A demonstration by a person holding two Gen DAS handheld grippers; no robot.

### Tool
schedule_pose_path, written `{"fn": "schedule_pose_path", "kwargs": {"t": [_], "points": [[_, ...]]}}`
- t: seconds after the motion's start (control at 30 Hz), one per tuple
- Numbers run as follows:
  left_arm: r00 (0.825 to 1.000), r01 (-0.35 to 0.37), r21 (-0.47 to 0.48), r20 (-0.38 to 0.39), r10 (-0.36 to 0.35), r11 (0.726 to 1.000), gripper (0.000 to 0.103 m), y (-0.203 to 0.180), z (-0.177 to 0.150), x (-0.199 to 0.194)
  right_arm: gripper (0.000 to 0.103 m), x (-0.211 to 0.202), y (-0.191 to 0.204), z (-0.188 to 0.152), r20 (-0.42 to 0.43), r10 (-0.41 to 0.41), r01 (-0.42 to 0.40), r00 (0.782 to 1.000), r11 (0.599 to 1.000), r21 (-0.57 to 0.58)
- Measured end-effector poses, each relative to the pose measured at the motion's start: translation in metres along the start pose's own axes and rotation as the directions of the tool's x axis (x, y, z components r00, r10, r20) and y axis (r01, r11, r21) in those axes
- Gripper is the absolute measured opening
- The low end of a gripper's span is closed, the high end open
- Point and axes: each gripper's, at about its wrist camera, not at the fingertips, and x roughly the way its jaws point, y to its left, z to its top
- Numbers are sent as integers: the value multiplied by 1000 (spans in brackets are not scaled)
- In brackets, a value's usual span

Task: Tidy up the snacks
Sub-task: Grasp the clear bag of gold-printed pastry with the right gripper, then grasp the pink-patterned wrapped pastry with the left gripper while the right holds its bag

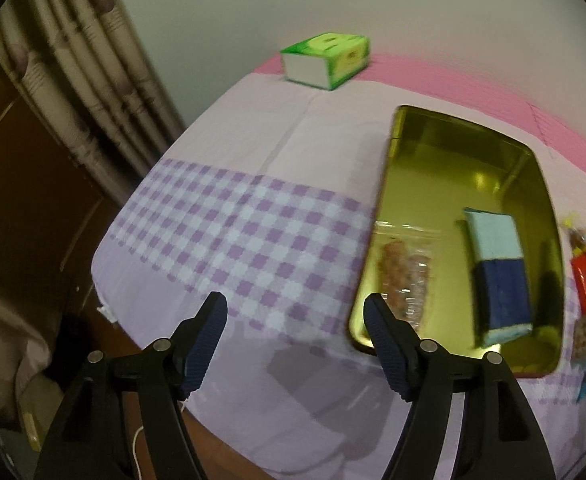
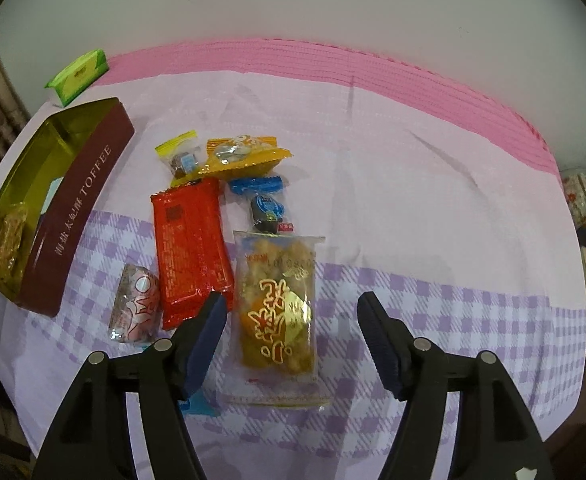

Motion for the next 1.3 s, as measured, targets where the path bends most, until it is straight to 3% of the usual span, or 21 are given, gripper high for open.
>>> {"fn": "schedule_pose_path", "kwargs": {"t": [0.13,0.2,0.33,0.67,0.87,1.1,1.3], "points": [[999,-12,65,41,9,998,71,-17,0,-15,61,7,5,6,-6,17,-17,1000,1000,-9],[998,-11,100,59,6,995,71,-27,-1,-23,47,10,7,7,-10,23,-23,1000,1000,-15],[997,29,152,62,-39,988,72,-48,-7,-33,37,15,6,7,-22,55,-55,998,999,-2],[985,145,299,44,-165,943,72,-122,-22,-52,35,-1,-23,-1,33,68,-70,997,995,69],[966,248,359,-17,-259,900,72,-167,-31,-56,35,-1,-51,-14,33,28,-32,999,992,118],[925,381,356,-142,-353,853,72,-212,-36,-52,35,5,-77,-32,15,33,-35,999,983,179],[903,423,317,-223,-367,849,70,-240,-31,-42,35,10,-86,-42,13,54,-56,998,975,215]]}}
